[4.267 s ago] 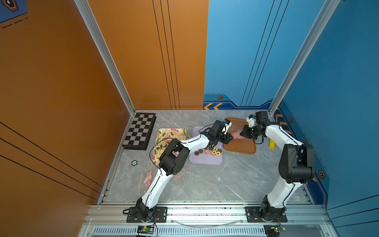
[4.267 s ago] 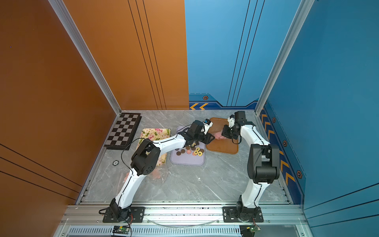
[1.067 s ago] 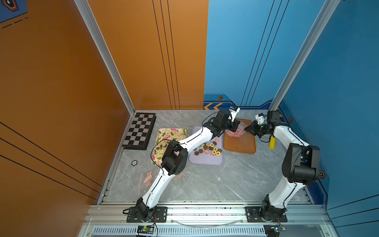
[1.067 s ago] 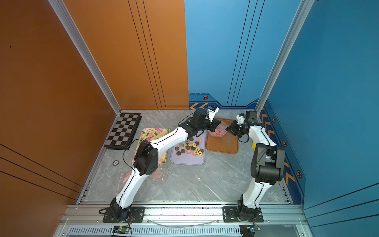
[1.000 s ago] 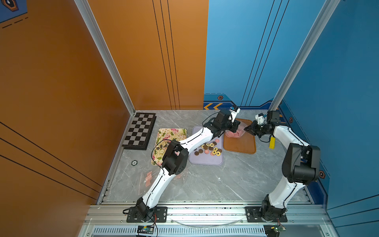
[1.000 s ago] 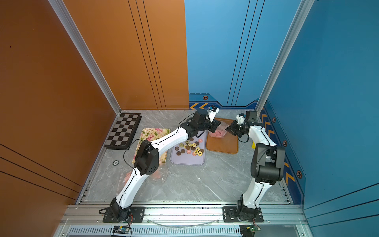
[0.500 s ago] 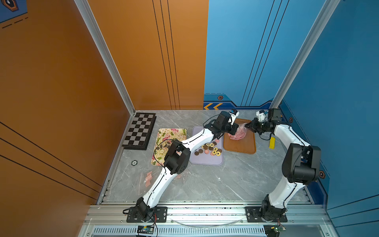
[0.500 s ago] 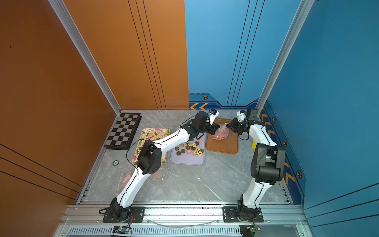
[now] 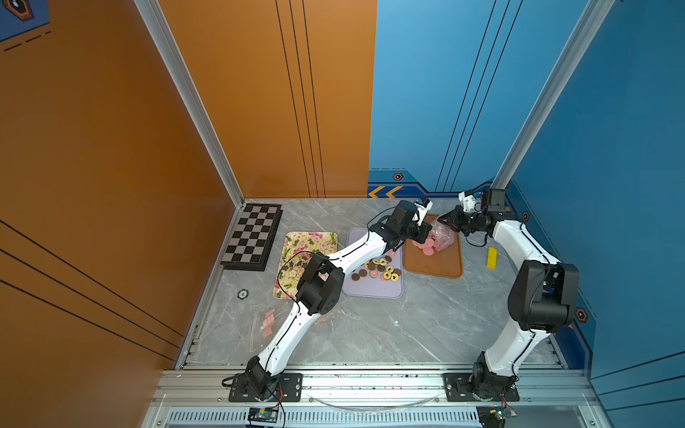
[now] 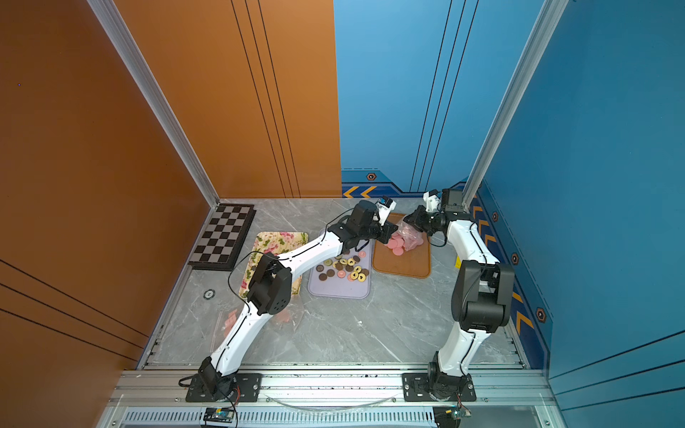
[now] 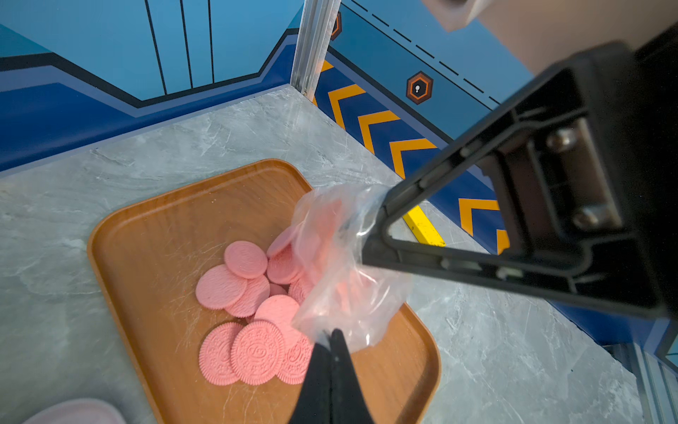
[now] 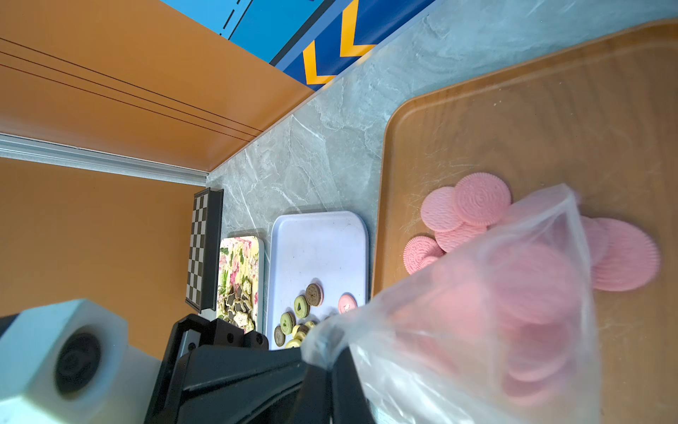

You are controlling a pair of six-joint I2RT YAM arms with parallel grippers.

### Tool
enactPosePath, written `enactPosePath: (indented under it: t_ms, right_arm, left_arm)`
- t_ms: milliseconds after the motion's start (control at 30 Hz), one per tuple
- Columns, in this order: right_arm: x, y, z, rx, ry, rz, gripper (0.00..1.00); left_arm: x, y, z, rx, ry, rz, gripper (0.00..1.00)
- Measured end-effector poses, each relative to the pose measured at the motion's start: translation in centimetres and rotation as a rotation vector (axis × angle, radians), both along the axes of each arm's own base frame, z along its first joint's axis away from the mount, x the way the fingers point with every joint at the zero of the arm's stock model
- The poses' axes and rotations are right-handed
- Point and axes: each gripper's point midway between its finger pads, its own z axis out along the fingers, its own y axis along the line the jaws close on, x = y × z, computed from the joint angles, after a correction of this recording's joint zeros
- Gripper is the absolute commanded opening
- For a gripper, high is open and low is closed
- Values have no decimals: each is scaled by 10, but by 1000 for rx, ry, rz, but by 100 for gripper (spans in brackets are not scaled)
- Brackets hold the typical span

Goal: Pour cookies out of the ziploc bag
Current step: 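Pour the cookies out of the ziploc bag onto the tray.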

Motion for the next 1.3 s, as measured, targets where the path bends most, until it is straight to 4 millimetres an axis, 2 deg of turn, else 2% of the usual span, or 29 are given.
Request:
enactPosePath:
  t_ms: [300,533,633,800,1067,1267,1300]
  right_arm:
    - [-1,0,-4,1,14,4,0]
    - [-1,1,-11,2,32,6,0]
    - [-1,1,-11,3,32,7,0]
    - [-2,6,-10,11,30,22,0]
    - [-11,13,-14,9,45,33,0]
    - [-21,9,-8,-23,32,6,0]
    - [-22,8,-5,-26,25,4,13]
  left_arm:
    - [0,0,0,-2,-3,0,0]
    - [-5,6,-14,13,13,1,0]
    - [-6,8,-14,14,14,3,0]
    - [-13,16,1,-5,1,2,0]
    - [-18,24,42,-78,-34,-6,0]
    - [-21,28,35,-80,-6,-10,0]
    - [-22,28,33,-77,0,-11,0]
